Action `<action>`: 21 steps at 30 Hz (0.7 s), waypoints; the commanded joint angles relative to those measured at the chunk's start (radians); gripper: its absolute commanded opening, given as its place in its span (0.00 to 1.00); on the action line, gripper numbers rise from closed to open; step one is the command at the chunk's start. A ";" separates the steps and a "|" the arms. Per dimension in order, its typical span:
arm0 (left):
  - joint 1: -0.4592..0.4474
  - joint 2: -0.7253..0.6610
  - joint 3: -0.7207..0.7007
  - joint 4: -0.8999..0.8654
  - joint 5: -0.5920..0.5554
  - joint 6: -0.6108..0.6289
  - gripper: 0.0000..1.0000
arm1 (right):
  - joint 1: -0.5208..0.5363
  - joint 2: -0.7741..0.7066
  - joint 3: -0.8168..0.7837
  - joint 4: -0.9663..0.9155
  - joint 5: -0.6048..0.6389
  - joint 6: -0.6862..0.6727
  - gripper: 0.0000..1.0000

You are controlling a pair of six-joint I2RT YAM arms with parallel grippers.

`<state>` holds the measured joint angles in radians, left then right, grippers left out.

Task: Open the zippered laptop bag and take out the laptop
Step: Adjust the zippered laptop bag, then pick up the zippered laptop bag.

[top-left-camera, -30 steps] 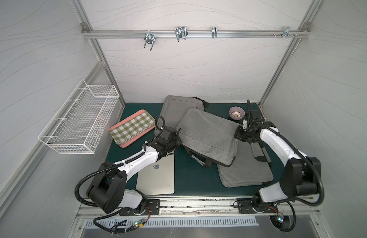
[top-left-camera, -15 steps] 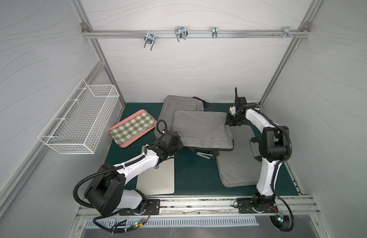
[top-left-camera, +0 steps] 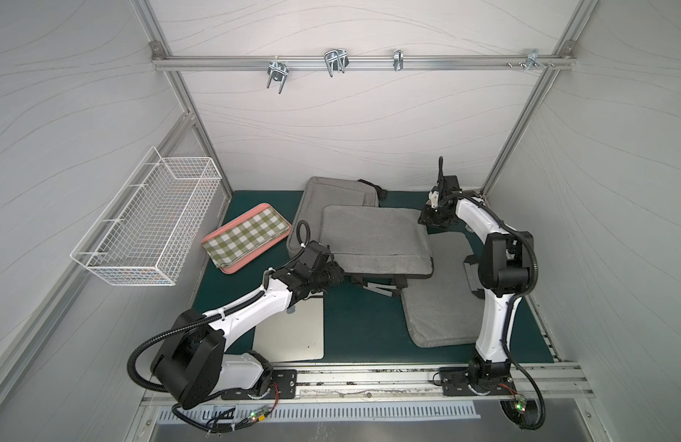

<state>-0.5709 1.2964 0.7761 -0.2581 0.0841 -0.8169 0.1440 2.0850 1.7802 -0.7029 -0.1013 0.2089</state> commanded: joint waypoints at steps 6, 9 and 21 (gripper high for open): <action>0.203 -0.031 0.173 -0.201 0.068 0.404 0.58 | 0.029 -0.298 -0.233 0.203 -0.090 -0.161 0.73; 0.334 0.021 0.206 -0.173 0.204 0.469 0.58 | 0.089 -0.402 -0.357 0.290 -0.129 -0.207 0.77; 0.514 0.257 0.338 -0.077 0.462 0.566 0.57 | 0.498 -0.559 -0.677 0.520 -0.119 -0.433 0.77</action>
<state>-0.0650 1.5360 1.0645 -0.3882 0.4702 -0.3000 0.5819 1.5585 1.1324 -0.2684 -0.2226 -0.1040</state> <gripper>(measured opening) 0.576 0.769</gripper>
